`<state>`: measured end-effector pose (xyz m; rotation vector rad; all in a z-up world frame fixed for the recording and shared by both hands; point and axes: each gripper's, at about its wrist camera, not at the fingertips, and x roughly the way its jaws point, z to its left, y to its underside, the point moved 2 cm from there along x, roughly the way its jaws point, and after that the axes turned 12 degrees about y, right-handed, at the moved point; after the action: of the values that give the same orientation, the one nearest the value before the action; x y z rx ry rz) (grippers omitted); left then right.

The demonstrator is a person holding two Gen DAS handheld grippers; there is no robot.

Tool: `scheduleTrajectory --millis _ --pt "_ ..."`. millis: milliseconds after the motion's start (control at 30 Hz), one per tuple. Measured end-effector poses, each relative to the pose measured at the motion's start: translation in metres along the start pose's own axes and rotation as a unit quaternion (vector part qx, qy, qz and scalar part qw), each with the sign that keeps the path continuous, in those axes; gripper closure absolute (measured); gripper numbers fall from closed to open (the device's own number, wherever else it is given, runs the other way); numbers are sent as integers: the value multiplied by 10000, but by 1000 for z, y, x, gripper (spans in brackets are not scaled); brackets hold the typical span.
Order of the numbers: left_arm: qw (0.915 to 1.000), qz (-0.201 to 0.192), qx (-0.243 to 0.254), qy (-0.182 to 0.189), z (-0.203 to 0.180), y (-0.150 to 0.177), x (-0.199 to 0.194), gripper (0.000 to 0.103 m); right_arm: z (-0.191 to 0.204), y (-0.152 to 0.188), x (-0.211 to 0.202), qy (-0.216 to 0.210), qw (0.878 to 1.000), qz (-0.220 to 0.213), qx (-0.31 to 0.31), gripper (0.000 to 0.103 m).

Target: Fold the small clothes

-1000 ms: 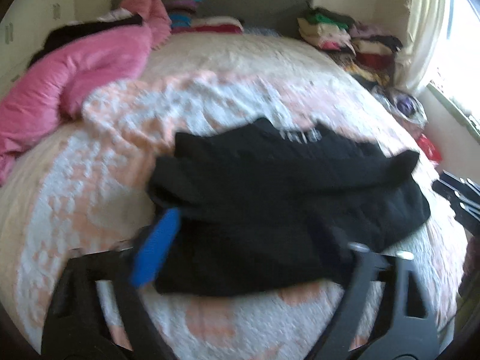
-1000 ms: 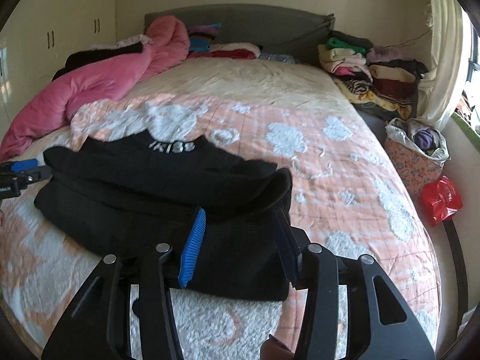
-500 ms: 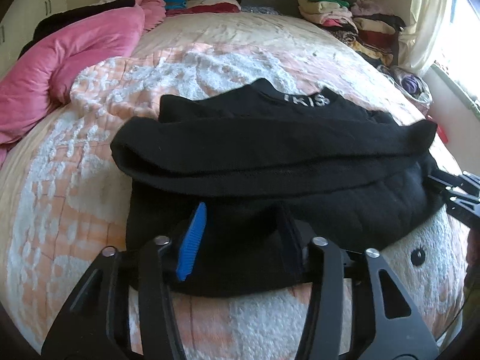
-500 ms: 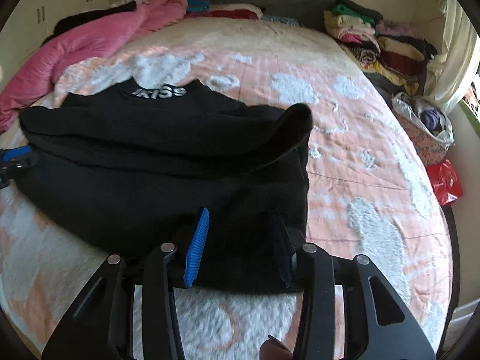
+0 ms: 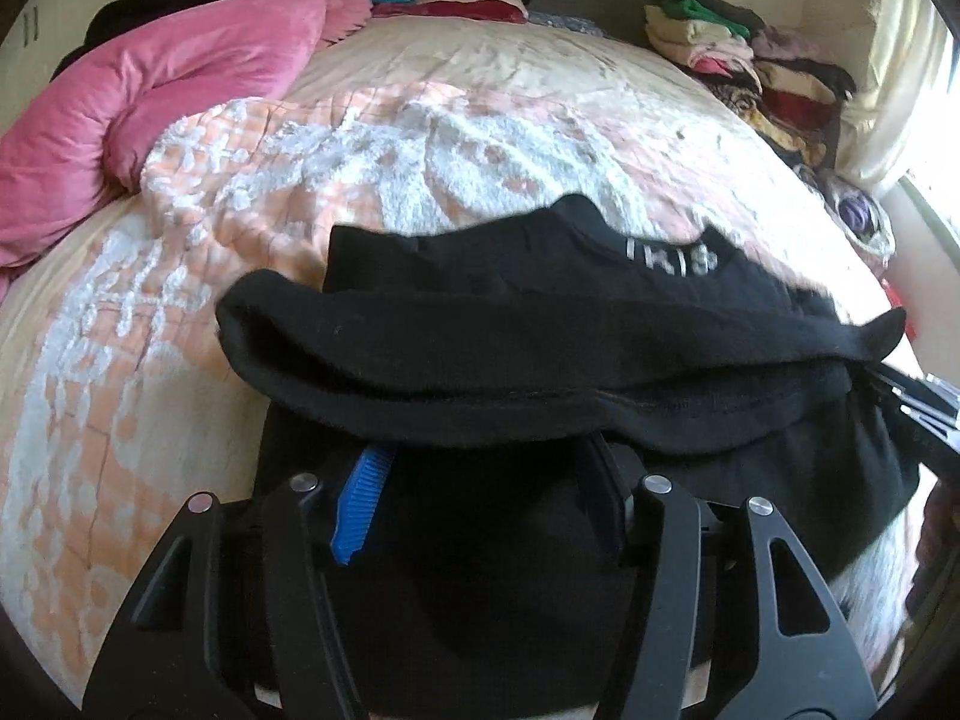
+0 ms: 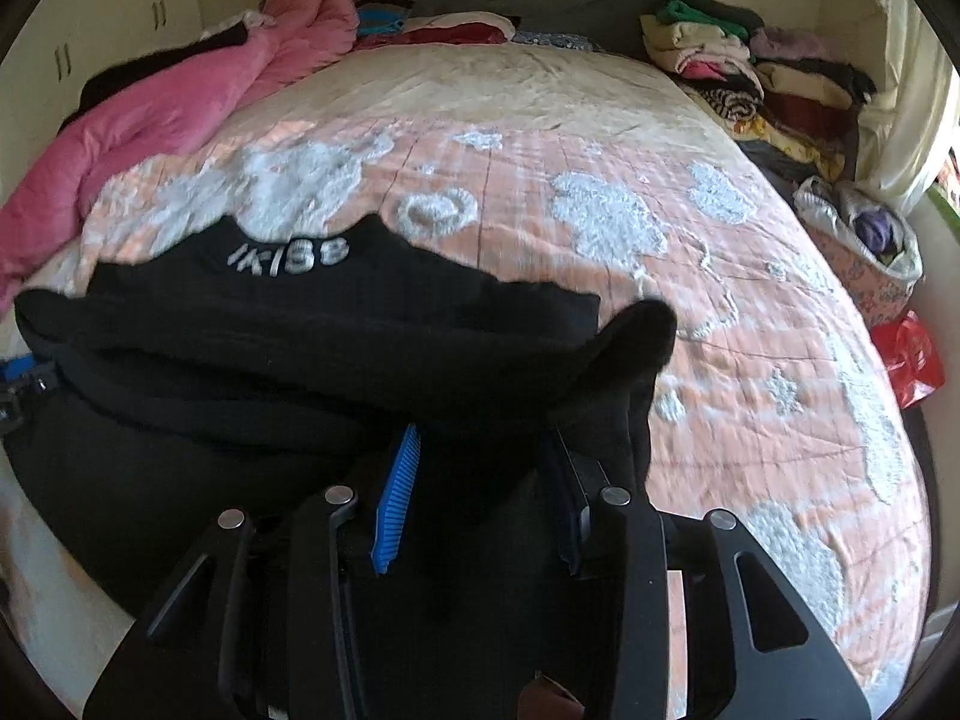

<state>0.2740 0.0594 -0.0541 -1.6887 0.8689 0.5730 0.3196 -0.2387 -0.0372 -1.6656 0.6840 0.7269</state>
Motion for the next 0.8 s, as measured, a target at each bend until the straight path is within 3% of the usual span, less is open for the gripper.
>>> scheduleTrajectory --millis 167,233,433,500,600,800 --pt "9983 -390 -403 176 8 -26 -4 53 -7 -24 4 -80 9995 -130 274 66" --pt "9960 -673 -543 242 13 -36 -11 48 -8 -32 3 -69 9993 -224 282 66" --pt "9945 -986 -348 67 22 -46 -28 41 -16 -40 -2 220 9984 -499 171 65" --pt "9946 -999 -293 -47 28 -46 -30 37 -23 -40 -1 355 9978 -525 218 65" --pt "9962 -799 -295 -175 42 -44 -22 34 -33 -36 10 503 9977 -354 286 52" --pt "9976 -366 -410 -429 67 -33 5 34 -37 -29 34 814 9964 -132 215 52"
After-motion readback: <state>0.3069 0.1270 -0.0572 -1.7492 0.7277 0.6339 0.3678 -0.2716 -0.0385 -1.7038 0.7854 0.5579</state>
